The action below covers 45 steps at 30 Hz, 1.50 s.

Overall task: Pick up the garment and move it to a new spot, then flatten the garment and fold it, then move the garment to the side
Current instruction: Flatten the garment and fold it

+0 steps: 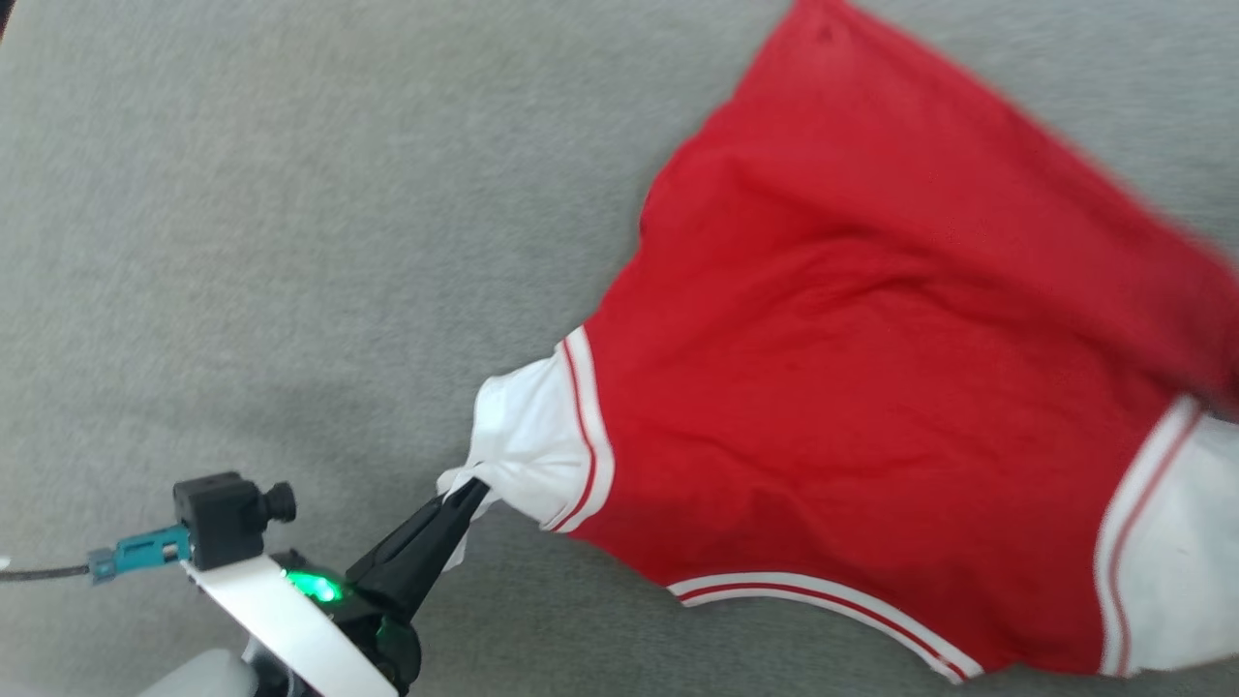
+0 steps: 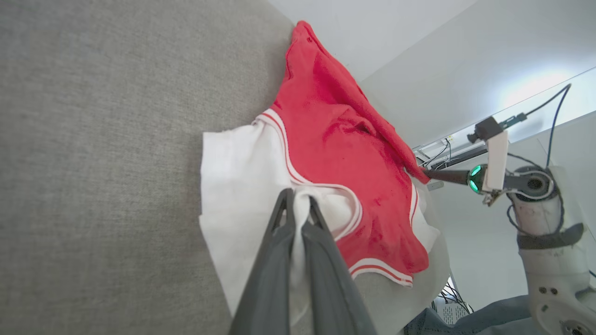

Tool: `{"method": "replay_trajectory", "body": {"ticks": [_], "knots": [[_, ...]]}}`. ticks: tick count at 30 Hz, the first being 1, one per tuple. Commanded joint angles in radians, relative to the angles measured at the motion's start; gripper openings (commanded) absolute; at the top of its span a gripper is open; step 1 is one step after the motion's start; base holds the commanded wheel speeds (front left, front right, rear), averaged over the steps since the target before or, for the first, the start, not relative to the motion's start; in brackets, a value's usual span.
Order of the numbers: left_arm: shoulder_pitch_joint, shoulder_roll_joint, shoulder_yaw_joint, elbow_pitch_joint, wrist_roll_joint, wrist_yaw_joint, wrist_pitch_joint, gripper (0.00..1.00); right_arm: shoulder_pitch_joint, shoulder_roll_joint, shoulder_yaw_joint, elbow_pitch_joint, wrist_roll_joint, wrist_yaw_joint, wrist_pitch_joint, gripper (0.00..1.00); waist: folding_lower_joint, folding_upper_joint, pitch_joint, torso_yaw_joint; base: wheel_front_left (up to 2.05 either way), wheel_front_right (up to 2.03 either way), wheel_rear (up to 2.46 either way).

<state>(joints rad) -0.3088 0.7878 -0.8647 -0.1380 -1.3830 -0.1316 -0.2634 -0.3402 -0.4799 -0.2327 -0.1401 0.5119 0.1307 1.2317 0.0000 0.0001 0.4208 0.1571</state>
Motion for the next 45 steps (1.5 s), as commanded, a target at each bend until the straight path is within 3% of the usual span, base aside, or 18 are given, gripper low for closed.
{"method": "replay_trajectory", "body": {"ticks": [1,5,9,16,18,19,26,30,38,45], "knots": [[0.022,0.006,0.012,0.005,-0.010,0.002,-0.001,0.00,0.084,0.028,-0.008,-0.054,0.026,0.000,0.003,0.00,0.0000,-0.0001,-0.045,-0.048,0.00,0.00,0.00],[0.049,0.006,0.028,0.014,-0.015,0.002,-0.001,0.00,0.297,0.079,0.000,-0.169,0.054,0.000,0.001,0.00,0.0000,-0.0001,-0.064,-0.072,0.00,0.00,0.00],[0.065,-0.004,0.044,0.013,-0.027,0.002,-0.001,0.00,0.455,0.124,0.079,-0.211,0.063,0.000,-0.008,0.00,0.0000,-0.0001,-0.073,-0.089,0.00,0.00,0.00],[0.070,-0.002,0.040,0.015,-0.020,0.002,-0.001,0.00,0.471,0.156,0.177,-0.183,0.045,0.000,-0.109,0.02,0.0000,-0.0001,-0.069,-0.109,0.00,0.00,0.00],[0.068,-0.002,0.040,0.015,-0.020,0.002,-0.001,0.00,0.455,0.155,0.172,-0.180,0.031,0.000,-0.147,0.89,0.0000,-0.0001,-0.067,-0.111,0.00,0.00,0.00],[0.067,-0.001,0.041,0.013,-0.020,0.002,-0.001,0.00,0.450,0.152,0.163,-0.191,0.034,0.000,-0.160,1.00,0.0000,-0.0001,-0.064,-0.109,0.00,0.00,0.00],[0.040,-0.024,0.047,-0.008,-0.016,0.002,-0.001,0.00,0.346,0.105,-0.020,-0.347,0.069,0.000,-0.133,1.00,0.0000,-0.0001,-0.020,-0.076,0.00,0.00,0.00],[0.005,-0.049,0.026,-0.013,-0.005,0.002,-0.001,0.00,0.169,0.073,-0.061,-0.342,0.047,0.000,-0.121,1.00,0.0000,-0.0001,0.015,-0.041,0.00,0.00,0.00],[-0.088,-0.090,-0.026,-0.015,-0.006,0.002,-0.001,0.00,-0.218,0.069,0.140,-0.058,-0.053,0.000,-0.181,1.00,0.0000,-0.0001,0.111,0.035,0.00,0.00,0.00],[-0.142,-0.125,-0.058,-0.002,-0.016,0.002,-0.001,0.00,-0.359,0.000,0.339,0.167,-0.110,0.000,-0.207,1.00,0.0000,-0.0001,0.149,0.094,0.00,0.00,0.00]]}}
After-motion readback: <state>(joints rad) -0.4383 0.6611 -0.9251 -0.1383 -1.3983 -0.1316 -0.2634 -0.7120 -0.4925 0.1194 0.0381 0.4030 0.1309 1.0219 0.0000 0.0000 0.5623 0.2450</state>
